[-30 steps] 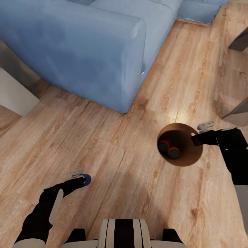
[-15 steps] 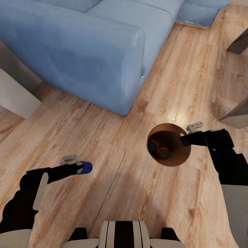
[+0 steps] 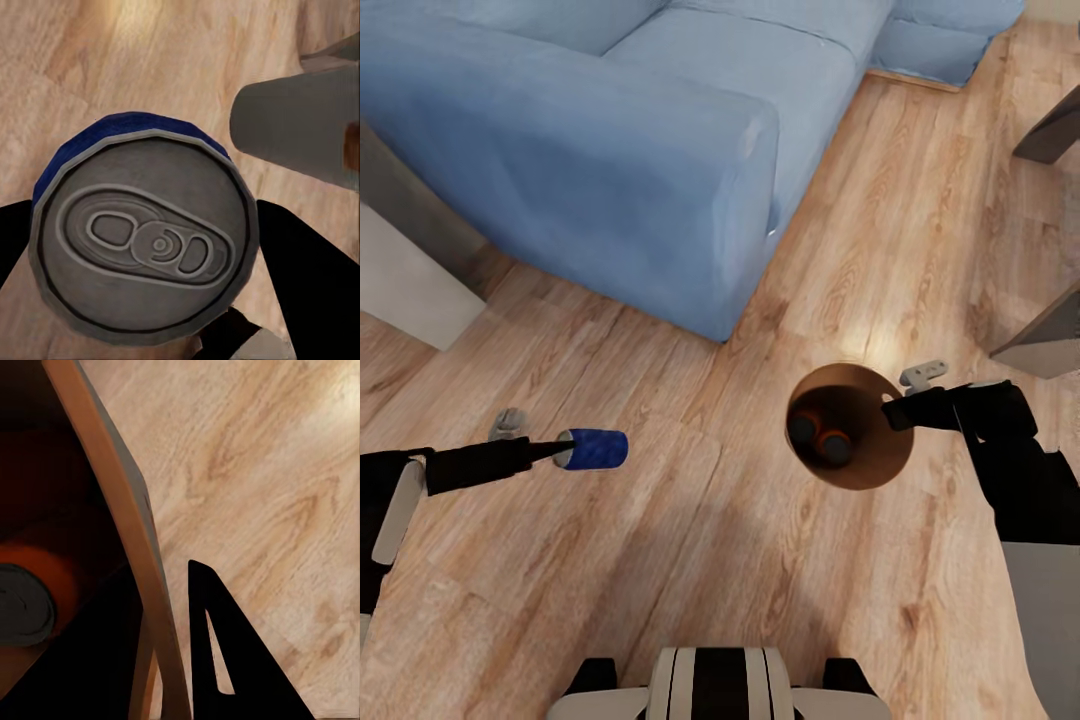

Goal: Put the three can of soda from the living room inside the tash can in the kitchen.

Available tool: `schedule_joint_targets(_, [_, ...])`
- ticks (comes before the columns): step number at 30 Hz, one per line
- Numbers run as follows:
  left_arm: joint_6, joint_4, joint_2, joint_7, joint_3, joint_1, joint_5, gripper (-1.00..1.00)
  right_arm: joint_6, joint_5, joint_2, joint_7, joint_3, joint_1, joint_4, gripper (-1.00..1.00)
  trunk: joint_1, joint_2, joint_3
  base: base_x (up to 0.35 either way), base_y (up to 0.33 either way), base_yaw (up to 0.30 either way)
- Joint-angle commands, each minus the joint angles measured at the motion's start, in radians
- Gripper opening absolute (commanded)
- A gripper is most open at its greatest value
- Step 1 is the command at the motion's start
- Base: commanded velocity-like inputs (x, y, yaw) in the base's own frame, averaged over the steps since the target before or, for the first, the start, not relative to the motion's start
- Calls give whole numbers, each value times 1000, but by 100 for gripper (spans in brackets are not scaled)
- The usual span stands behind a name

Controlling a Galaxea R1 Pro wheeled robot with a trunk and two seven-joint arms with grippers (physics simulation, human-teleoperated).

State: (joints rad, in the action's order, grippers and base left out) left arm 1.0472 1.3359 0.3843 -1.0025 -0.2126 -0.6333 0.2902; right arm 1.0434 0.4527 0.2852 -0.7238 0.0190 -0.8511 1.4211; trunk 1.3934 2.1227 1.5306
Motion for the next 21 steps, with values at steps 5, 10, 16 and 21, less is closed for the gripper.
schedule_joint_targets(5, [0, -106, 27, -229, 0, -67, 43, -100, 4, -22, -6, -8, -3, 18, -9, -100, -19, -35, -16, 0, 0, 0])
schedule_joint_targets(10, [0, -133, 25, -285, 1, -101, 118, -100, 4, -19, -35, -1, -2, 21, -26, -100, -19, -35, -16, 0, 0, 0])
schedule_joint_targets(16, [0, -135, 20, -269, 9, -116, 165, -100, 4, -16, -48, 2, -5, 21, -29, -100, -19, -35, -16, 0, 0, 0])
schedule_joint_targets(21, [0, -134, 8, -194, 9, -119, 170, -100, 4, -15, -69, 4, -6, 22, -30, -100, -38, -70, -31, 0, 0, 0])
